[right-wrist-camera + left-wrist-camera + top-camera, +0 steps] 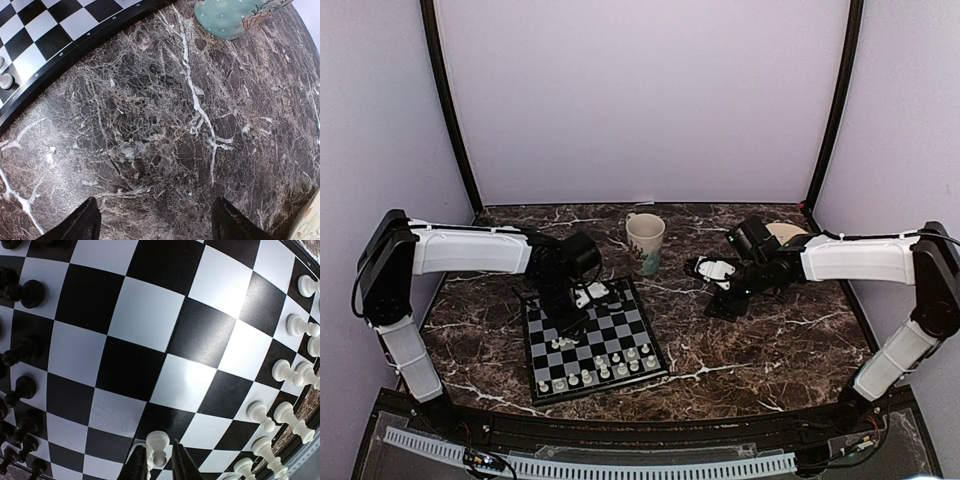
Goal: Set up the chess pieces on the board
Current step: Pick up the pawn from the chessboard, then place the pawn on d2.
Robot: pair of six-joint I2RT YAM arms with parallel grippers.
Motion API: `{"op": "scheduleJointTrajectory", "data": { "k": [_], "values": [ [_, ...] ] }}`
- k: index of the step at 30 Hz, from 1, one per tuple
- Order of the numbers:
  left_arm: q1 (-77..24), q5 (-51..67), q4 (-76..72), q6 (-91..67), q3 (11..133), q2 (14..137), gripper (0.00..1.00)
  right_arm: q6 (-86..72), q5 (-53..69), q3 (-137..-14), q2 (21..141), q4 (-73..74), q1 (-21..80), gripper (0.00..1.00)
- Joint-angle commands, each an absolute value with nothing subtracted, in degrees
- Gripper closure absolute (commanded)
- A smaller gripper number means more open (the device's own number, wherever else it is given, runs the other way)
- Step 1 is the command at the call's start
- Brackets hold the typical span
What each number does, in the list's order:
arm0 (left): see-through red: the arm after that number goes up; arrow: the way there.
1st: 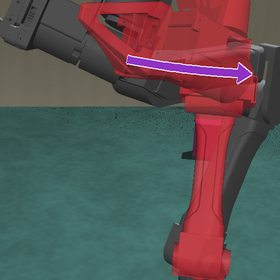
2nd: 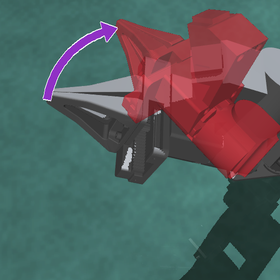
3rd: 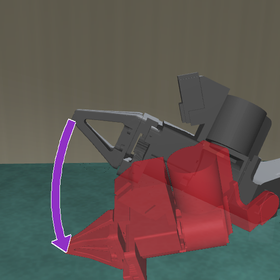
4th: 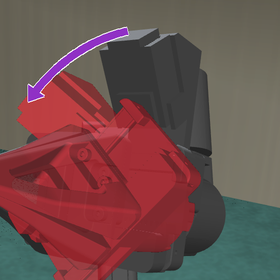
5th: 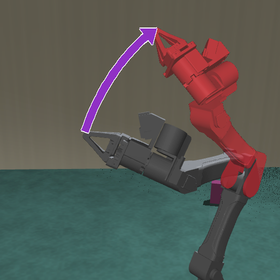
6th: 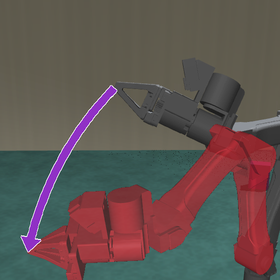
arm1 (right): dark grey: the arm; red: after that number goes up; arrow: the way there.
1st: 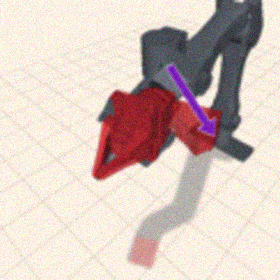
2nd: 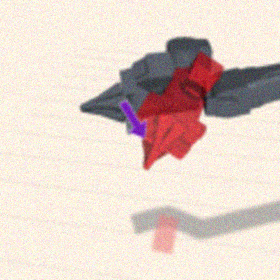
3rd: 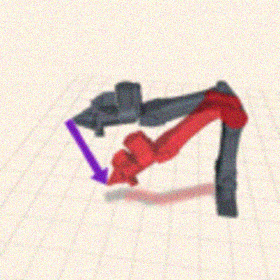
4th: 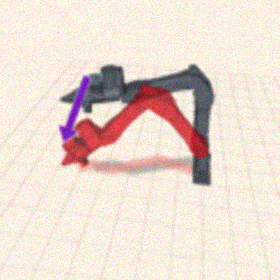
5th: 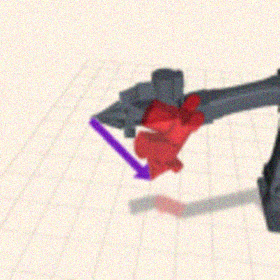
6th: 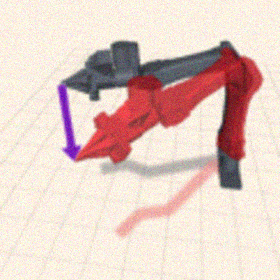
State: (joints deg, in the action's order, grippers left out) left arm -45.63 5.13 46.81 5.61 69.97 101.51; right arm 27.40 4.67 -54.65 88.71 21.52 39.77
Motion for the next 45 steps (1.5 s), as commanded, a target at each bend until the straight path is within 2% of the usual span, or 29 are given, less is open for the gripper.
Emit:
{"op": "scheduleJointTrajectory", "data": {
  "k": [1,16,33,45],
  "values": [
    [-46.42,6.93,47.54,6.67,69.47,101.91,0.82,27.74,4.23,-56.26,89.52,21.51,40.51,0.24],
    [-50.89,10.59,49.24,7.1,72.1,103.24,0.94,27.88,3.78,-56.43,89.82,21.72,41.04,0.25],
    [-52.55,14.35,51.4,8.25,71.72,102.95,0.95,28.18,3.35,-56.5,89.91,21.88,41.74,0.26],
    [-53.35,12.52,51.81,8.36,71.39,104.81,0.93,28.27,3.08,-56.43,90.06,21.97,41.91,0.26]
  ]
}}
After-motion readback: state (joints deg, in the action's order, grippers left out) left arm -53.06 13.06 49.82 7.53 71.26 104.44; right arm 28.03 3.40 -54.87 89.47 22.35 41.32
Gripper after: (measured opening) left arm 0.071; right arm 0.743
